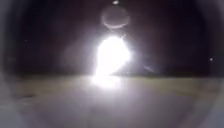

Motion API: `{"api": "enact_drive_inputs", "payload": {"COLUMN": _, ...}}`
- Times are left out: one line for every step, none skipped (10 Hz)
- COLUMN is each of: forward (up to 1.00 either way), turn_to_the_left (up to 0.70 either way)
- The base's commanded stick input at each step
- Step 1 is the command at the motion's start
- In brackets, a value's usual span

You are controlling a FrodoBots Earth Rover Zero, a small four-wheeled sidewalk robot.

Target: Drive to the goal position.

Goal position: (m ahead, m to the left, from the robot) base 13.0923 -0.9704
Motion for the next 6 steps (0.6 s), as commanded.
{"api": "enact_drive_inputs", "payload": {"forward": 1.0, "turn_to_the_left": 0.05}}
{"api": "enact_drive_inputs", "payload": {"forward": 1.0, "turn_to_the_left": 0.05}}
{"api": "enact_drive_inputs", "payload": {"forward": 1.0, "turn_to_the_left": 0.05}}
{"api": "enact_drive_inputs", "payload": {"forward": 1.0, "turn_to_the_left": 0.05}}
{"api": "enact_drive_inputs", "payload": {"forward": 1.0, "turn_to_the_left": 0.05}}
{"api": "enact_drive_inputs", "payload": {"forward": 1.0, "turn_to_the_left": 0.05}}
